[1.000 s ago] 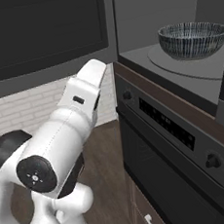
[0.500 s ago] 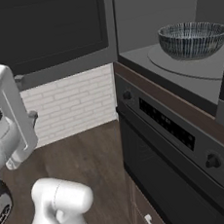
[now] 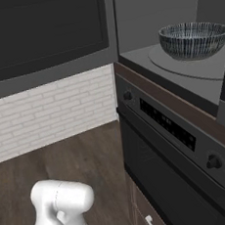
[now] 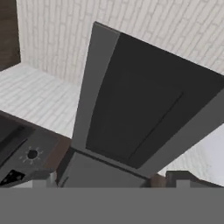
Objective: Pick the garlic from the sink and place it in the bowl. Then pick the bowl and place it in the microwave. Then close the microwave door and press the start button.
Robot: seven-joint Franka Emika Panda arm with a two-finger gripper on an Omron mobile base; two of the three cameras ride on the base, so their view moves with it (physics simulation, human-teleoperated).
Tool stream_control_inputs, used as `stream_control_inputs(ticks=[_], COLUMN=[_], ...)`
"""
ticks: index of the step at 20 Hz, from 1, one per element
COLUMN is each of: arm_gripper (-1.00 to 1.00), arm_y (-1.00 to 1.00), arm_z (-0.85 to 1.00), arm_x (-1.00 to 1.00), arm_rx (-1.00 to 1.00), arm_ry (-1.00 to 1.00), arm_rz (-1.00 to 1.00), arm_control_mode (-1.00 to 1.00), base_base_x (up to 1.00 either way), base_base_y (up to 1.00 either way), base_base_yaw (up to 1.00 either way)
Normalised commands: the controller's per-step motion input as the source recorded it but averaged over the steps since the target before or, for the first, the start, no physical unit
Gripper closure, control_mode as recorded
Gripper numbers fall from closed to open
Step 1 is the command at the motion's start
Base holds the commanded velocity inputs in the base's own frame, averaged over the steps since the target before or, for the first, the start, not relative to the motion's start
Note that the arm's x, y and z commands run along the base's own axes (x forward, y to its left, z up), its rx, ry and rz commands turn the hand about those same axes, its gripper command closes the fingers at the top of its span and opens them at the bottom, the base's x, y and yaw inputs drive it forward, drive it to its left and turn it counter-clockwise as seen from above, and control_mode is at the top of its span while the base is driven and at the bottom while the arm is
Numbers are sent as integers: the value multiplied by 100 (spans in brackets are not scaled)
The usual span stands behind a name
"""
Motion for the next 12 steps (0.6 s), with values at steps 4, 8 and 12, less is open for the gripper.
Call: stream_control_inputs(ticks=[4,8,12], arm_gripper=[-100,-100,-100], arm_y=[100,100,88], arm_z=[-44,-53,-50], arm_x=[19,29,16], arm_rx=[-24,-12,0], arm_ry=[-9,-17,-14], arm_rz=[-18,-20,-17], arm_control_mode=[-100,-100,-100], base_base_x=[0,0,0], base_base_y=[0,0,0], base_base_yaw=[0,0,0])
